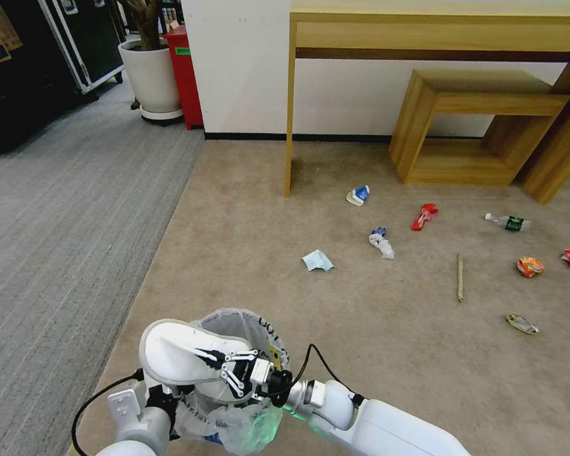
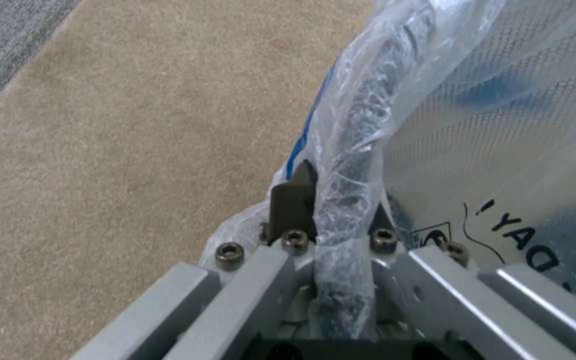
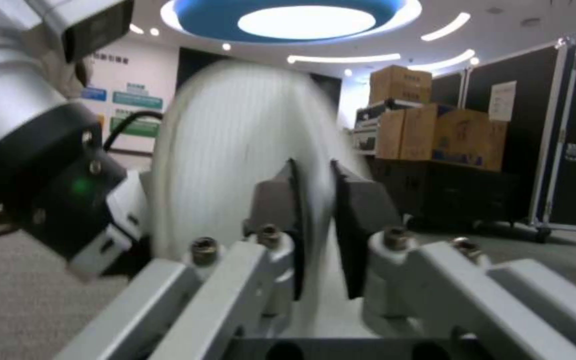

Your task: Pick up the trash bin and place the garbage on the floor into it.

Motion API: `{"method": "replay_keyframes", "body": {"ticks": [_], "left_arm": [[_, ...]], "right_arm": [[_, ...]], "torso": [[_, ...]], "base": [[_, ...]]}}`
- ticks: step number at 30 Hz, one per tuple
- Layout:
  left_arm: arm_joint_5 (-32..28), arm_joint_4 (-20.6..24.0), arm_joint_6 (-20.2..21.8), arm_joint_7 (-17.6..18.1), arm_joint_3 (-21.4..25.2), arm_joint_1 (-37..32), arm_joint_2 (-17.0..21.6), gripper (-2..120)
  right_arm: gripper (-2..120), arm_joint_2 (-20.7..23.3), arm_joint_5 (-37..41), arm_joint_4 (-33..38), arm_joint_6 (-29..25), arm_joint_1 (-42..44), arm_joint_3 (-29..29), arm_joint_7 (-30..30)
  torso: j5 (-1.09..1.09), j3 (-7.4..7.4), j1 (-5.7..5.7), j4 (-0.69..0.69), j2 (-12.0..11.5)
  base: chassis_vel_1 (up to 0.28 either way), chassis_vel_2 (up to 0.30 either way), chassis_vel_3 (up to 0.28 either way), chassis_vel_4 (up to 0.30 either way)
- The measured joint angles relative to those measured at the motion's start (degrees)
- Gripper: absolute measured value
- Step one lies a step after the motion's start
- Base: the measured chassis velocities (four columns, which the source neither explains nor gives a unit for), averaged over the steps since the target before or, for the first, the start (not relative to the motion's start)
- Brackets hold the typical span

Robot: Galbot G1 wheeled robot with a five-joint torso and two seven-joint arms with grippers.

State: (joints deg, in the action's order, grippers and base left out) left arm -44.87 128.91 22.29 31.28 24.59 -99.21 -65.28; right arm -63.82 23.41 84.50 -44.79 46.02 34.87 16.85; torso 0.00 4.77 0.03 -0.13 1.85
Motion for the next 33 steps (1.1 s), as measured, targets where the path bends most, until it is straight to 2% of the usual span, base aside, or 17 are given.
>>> {"method": "replay_keyframes", "body": {"ticks": [2,3,7,8,10,11,14,15,18,20,23,24,27,28,31,33], "left_arm": [[-0.07,-0.03,-0.02,-0.10,-0.05,0.20,0.00,0],[-0.07,-0.03,-0.02,-0.10,-0.05,0.20,0.00,0],[-0.07,-0.30,-0.02,-0.10,-0.16,0.47,-0.11,0],[-0.07,-0.30,-0.02,-0.10,-0.16,0.47,-0.11,0],[-0.01,-0.47,0.06,-0.11,-0.07,0.44,-0.14,0],[-0.01,-0.47,0.06,-0.11,-0.07,0.44,-0.14,0],[0.61,-0.58,0.41,-0.11,0.28,0.30,-0.19,0],[0.61,-0.58,0.41,-0.11,0.28,0.30,-0.19,0],[1.00,-0.59,1.11,-0.10,0.73,0.30,-0.33,0],[1.27,-0.59,1.40,-0.10,0.84,0.30,-0.40,0],[2.27,-0.60,2.02,-0.78,1.33,0.09,-0.55,0],[2.27,-0.60,2.02,-0.78,1.33,0.09,-0.55,0],[3.95,-0.04,3.43,-2.03,2.43,-0.59,-0.54,0],[3.95,-0.04,3.43,-2.03,2.43,-0.59,-0.54,0],[5.13,0.94,5.59,-3.69,3.78,-1.75,-0.35,0],[5.54,1.23,5.99,-4.30,4.16,-2.13,-0.27,0]], "right_arm": [[25,0.77,-0.10,0.27,0.06,0.34,-0.46,0.03],[25,0.77,-0.10,0.27,0.06,0.34,-0.46,0.03],[44,2.50,-0.06,1.52,0.25,1.39,-1.61,0.15],[44,2.50,-0.06,1.52,0.25,1.39,-1.61,0.15],[54,3.32,0.41,2.84,0.59,2.24,-2.98,0.06],[54,3.32,0.41,2.84,0.59,2.24,-2.98,0.06],[69,5.42,3.32,7.80,3.27,4.17,-6.98,-1.77],[69,5.42,3.32,7.80,3.27,4.17,-6.98,-1.77],[86,7.80,6.85,13.96,6.83,6.06,-12.16,-6.32],[89,8.38,8.01,15.64,7.78,6.57,-13.59,-8.00],[98,10.15,10.03,20.19,10.76,8.03,-17.85,-14.79],[98,10.15,10.03,20.19,10.76,8.03,-17.85,-14.79],[100,12.07,9.81,23.21,14.80,9.92,-23.42,-23.49],[100,12.07,9.81,23.21,14.80,9.92,-23.42,-23.49],[100,13.74,8.70,23.85,19.13,11.65,-27.97,-31.20],[100,14.22,8.21,23.85,20.83,12.24,-29.48,-33.34]], "torso": [[0.00,0.00,0.00,0.00,0.00],[0.00,0.00,0.00,0.00,0.00],[0.00,0.00,0.00,0.00,0.00],[0.00,0.00,0.00,0.00,0.00],[0.01,0.00,0.00,0.00,0.00],[0.01,0.00,0.00,0.00,0.00],[0.01,0.00,0.00,0.00,0.00],[0.01,0.00,0.00,0.00,0.00],[0.00,0.00,0.00,0.00,0.00],[0.00,0.00,0.00,0.00,0.00],[0.00,0.00,0.00,0.00,0.00],[0.00,0.00,0.00,0.00,0.00],[0.00,0.00,0.00,0.00,0.00],[0.00,0.00,0.00,0.00,0.00],[0.01,0.00,0.00,0.00,0.00],[0.01,0.00,0.00,0.01,0.00]], "base": [[0.000,0.000,0.000,0.000],[0.000,0.000,0.000,0.000],[0.000,0.000,0.000,0.000],[0.000,0.000,0.000,0.000],[0.000,0.000,0.000,0.000],[0.000,0.000,0.000,0.000],[0.000,0.000,0.000,0.000],[0.000,0.000,0.000,0.000],[0.000,0.000,0.000,0.000],[0.000,0.000,0.000,0.000],[0.000,0.000,0.000,0.000],[0.000,0.000,0.000,0.000],[0.000,0.000,0.000,0.000],[0.000,0.000,0.000,0.000],[0.000,0.000,0.000,0.000],[0.000,0.000,0.000,0.000]]}}
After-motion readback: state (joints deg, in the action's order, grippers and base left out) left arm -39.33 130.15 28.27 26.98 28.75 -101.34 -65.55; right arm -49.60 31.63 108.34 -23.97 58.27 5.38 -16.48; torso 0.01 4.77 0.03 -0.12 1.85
